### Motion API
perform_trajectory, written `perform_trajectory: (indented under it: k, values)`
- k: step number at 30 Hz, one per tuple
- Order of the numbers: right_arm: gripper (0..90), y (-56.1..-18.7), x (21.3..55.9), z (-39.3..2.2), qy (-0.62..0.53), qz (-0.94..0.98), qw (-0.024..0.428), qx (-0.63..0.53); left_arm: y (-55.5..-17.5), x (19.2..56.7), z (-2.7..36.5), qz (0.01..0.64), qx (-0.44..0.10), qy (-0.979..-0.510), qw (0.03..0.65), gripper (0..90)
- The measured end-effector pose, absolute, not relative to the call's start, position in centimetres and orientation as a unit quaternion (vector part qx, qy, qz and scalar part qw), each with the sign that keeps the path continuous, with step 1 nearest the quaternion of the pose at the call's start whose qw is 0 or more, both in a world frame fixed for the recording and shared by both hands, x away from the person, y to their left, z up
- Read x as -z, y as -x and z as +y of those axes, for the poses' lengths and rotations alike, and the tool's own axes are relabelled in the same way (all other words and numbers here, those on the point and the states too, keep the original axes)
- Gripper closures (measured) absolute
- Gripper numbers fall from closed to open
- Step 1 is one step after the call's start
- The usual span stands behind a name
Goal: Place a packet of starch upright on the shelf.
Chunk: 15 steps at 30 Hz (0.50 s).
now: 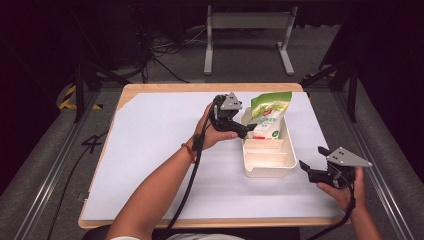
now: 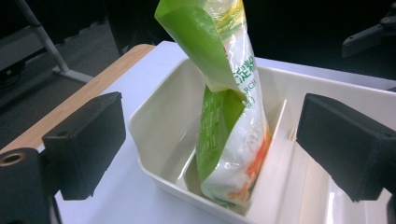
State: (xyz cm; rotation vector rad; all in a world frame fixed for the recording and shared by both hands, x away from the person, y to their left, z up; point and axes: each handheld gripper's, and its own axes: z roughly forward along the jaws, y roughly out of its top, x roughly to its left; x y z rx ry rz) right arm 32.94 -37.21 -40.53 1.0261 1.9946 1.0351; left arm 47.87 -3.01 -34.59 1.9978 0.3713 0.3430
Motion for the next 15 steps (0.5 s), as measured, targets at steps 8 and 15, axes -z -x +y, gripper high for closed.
perform_trajectory:
  k: [8, 15]
  values:
    - [18.9, -33.0, 40.6, -37.1, -0.391, 0.765, 0.329, -0.393, -47.0, 34.3, -1.9, 0.146, -0.15, -0.836, 0.507, 8.9]
    - [18.9, -33.0, 40.6, -37.0, -0.39, 0.766, 0.329, -0.393, -46.5, 34.4, -0.9, 0.144, -0.157, -0.84, 0.5, 8.9]
